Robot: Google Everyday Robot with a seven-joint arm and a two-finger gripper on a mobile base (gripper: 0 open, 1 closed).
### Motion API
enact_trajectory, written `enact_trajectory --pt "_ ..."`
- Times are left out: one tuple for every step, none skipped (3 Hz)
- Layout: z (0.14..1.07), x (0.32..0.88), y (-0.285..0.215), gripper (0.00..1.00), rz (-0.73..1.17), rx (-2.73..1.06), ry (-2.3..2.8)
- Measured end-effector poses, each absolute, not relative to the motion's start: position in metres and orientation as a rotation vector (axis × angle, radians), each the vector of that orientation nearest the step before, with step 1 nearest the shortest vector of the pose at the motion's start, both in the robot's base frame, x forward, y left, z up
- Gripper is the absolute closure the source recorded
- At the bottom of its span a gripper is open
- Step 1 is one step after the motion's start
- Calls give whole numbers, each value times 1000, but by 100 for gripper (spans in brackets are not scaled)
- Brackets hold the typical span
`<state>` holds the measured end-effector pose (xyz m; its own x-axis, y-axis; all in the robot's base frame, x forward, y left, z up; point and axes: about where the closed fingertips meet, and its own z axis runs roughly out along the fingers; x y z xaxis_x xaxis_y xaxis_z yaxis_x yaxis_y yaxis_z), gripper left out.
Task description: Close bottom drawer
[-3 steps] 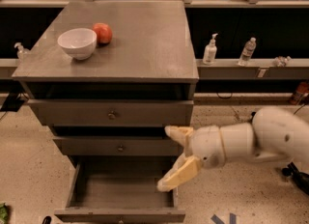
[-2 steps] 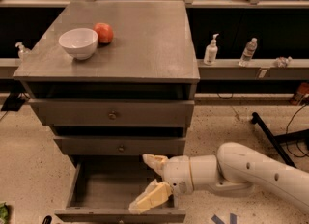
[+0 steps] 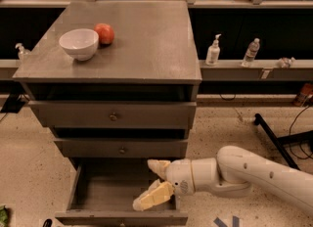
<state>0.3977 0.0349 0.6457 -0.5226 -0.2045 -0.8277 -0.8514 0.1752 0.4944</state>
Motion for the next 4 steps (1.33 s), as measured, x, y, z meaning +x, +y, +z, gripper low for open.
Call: enact_trajectory --pt "566 389 57 0 1566 -841 1893" --pt "499 376 82 0 1657 -749 1912" --pt "437 362 111 0 1763 -652 1932" --pt "409 339 128 0 1863 -566 1939"
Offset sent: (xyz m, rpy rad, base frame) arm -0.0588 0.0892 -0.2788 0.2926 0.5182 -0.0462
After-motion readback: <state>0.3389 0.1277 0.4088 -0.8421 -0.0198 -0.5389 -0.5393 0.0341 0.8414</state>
